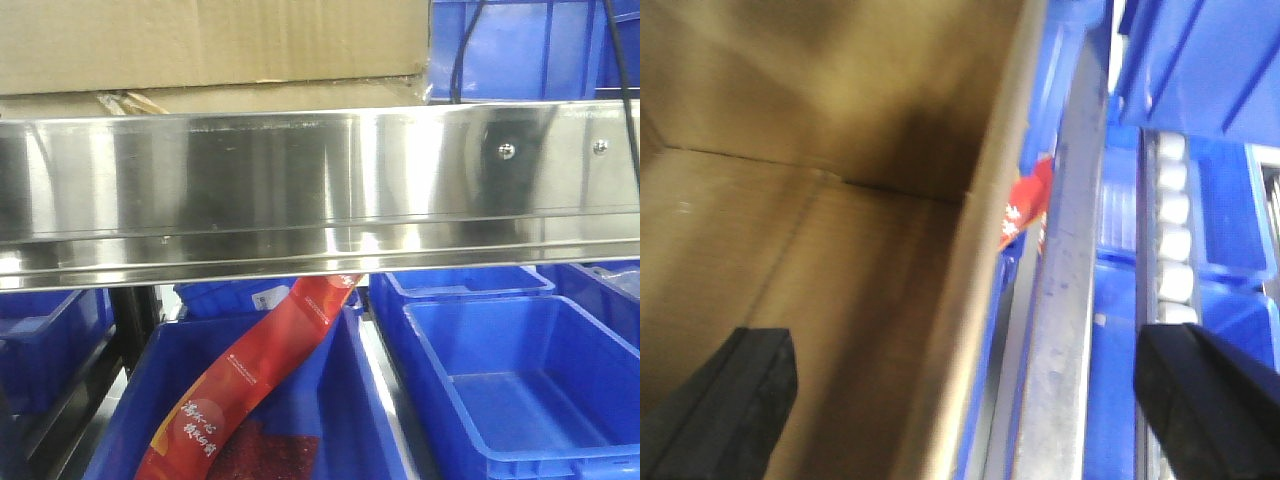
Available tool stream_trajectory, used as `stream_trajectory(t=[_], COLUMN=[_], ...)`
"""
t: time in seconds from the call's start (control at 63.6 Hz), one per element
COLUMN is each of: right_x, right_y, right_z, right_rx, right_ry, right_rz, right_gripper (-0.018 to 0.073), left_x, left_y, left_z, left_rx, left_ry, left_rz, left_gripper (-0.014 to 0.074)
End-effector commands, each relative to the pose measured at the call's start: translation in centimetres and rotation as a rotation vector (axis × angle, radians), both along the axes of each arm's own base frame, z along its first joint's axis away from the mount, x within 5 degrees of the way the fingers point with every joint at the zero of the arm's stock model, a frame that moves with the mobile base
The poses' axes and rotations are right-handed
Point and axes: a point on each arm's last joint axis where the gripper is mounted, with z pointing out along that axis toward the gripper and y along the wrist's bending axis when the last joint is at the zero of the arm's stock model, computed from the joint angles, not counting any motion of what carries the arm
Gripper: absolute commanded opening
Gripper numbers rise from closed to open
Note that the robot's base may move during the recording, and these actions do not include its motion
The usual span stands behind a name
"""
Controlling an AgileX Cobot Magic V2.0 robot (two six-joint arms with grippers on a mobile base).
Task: Grab carton from right shelf to conveyor
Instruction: 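Close both grippers on the carton's side walls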
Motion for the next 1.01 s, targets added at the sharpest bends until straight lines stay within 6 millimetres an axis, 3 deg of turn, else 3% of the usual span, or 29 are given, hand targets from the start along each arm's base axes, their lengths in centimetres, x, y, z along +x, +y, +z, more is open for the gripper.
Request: stream_trajectory(t=[0.0,0.393,0.503,0.55,0.629,0.707,0.77,0.849,0.99], right_x=[0.3,1.0,1.0,1.0,1.0,1.0,1.0,1.0,0.8], right_y=[-0.4,0.0,0.0,0.0,0.0,0.0,0.0,0.0,-0.1], right_z=[0.2,-1.1,-1.1,-1.1,-1.1,-1.1,-1.1,-1.1,-0.8], right_rx=[-0.003,-0.019,-0.019,-0.021,-0.023,-0.023,-0.023,-0.023,-0.02], right_ry=[-0.023,0.008,0.008,0.012,0.018,0.018,0.018,0.018,0.01], right_rz=[-0.016,-0.016,-0.016,-0.016,-0.016,-0.016,-0.016,-0.016,-0.016], right_gripper=[0.057,0.0565,0.045,0.0342,0.0151,-0.0078,-0.0068,-0.0062,-0.0068], left_x=[0.3,1.1,1.0,1.0,1.0,0.9,0.9,0.9,0.9], left_y=[0.1,0.0,0.0,0.0,0.0,0.0,0.0,0.0,0.1], left_z=[0.0,-1.2,-1.3,-1.3,-1.3,-1.3,-1.3,-1.3,-1.4], left_rx=[0.002,0.006,0.007,0.007,0.007,0.008,0.008,0.006,0.01], left_ry=[-0.009,0.034,0.047,0.051,0.056,0.058,0.058,0.06,0.067], left_rz=[0.001,0.003,0.004,0.005,0.006,0.006,0.006,0.005,0.008], left_gripper=[0.058,0.058,0.0557,0.0517,0.037,0.0122,-0.0058,0.0028,0.0007])
